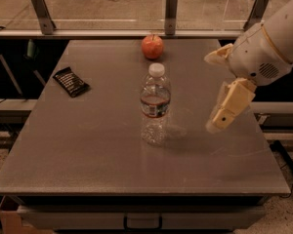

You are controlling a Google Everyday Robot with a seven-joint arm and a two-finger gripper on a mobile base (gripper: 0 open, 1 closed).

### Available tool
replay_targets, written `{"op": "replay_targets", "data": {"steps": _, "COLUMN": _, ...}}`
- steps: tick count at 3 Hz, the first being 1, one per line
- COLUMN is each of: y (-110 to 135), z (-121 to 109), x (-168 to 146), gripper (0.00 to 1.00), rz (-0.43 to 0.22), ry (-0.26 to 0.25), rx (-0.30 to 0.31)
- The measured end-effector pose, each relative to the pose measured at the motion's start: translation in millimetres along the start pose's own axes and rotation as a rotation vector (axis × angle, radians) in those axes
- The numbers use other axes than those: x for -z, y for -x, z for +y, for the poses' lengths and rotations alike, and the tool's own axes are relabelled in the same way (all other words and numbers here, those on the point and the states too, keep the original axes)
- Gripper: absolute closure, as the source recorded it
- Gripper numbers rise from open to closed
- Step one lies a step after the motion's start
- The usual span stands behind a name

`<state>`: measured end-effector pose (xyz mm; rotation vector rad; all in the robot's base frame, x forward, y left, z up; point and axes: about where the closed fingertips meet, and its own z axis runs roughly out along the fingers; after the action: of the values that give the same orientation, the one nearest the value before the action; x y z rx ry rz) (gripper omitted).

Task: Move water bottle near apple

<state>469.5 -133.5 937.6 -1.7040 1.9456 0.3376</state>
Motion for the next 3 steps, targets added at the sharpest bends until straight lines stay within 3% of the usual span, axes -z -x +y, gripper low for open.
{"op": "replay_targets", "data": {"steps": 1, "y": 18, "z": 0, "x": -20, "gripper": 0.00, "rz": -0.132, "ry": 0.046, "rx": -0.018}}
{"op": "replay_targets", "data": {"steps": 3, "y": 67, "z": 35, "x": -61, "gripper": 0.00, "rz": -0.401, "ry": 0.176, "rx": -0.069}}
